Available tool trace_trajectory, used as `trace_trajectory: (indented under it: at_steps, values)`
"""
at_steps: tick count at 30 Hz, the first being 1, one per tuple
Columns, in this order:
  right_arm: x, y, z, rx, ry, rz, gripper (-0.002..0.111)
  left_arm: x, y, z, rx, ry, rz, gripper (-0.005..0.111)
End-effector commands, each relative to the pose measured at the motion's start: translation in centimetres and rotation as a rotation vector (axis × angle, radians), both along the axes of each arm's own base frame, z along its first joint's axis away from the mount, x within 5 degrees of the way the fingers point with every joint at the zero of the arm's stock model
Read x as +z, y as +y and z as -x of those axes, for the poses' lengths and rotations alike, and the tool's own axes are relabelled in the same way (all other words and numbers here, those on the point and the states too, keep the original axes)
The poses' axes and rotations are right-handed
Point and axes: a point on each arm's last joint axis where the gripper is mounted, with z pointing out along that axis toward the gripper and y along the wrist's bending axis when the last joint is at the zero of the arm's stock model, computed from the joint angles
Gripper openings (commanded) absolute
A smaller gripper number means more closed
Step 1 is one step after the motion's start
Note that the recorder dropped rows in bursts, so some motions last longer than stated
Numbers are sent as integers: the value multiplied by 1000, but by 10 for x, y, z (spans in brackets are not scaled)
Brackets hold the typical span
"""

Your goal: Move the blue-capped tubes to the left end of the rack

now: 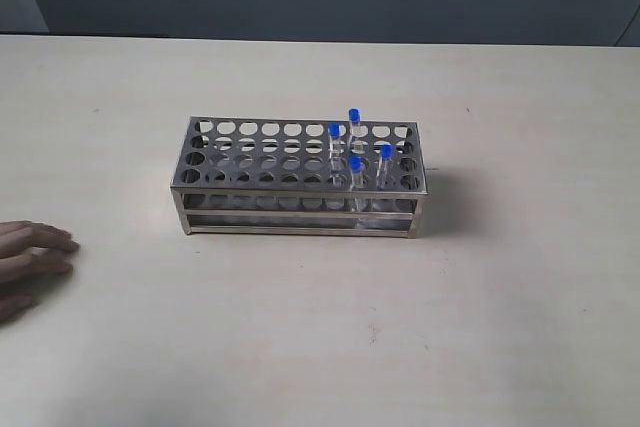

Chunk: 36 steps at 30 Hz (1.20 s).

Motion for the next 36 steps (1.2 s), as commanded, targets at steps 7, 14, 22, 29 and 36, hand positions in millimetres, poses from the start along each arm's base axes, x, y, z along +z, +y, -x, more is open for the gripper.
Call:
trace_trajectory:
  at_steps: [7, 14, 22, 29, 36]
  values:
    - [20, 66, -129, 559, 319, 341, 0, 2, 0, 0, -6, -10, 5, 1]
    - [-69, 113, -197, 718, 635, 398, 0, 2, 0, 0, -6, -10, 5, 1]
    - [-152, 144, -222, 985, 739, 515, 46, 2, 0, 0, -6, -10, 5, 1]
    - [-188, 163, -226, 1032, 798, 583, 50, 2, 0, 0, -6, -10, 5, 1]
    - [-200, 185, -240, 982, 819, 663, 50, 2, 0, 0, -6, -10, 5, 1]
